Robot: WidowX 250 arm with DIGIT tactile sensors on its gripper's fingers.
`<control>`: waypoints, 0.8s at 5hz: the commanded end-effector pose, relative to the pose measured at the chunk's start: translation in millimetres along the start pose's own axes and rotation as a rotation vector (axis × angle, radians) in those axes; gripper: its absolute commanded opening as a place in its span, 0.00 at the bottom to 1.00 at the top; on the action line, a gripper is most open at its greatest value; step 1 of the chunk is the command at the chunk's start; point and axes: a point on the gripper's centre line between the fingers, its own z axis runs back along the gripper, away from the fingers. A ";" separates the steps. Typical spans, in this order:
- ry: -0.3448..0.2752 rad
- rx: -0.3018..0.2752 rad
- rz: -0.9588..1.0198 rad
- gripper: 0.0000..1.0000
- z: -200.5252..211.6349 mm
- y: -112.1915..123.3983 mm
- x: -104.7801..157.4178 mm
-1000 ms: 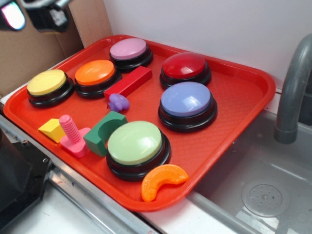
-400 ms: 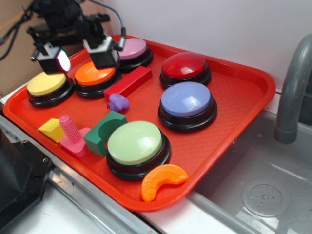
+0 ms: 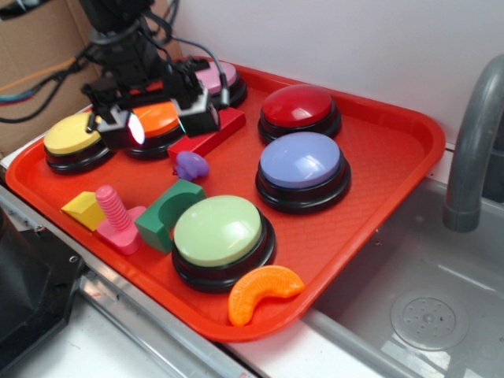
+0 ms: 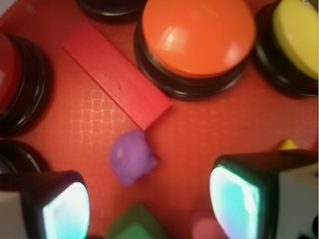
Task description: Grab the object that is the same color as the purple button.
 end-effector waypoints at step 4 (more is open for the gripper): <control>-0.022 -0.042 0.079 0.00 -41.3 5.0 15.0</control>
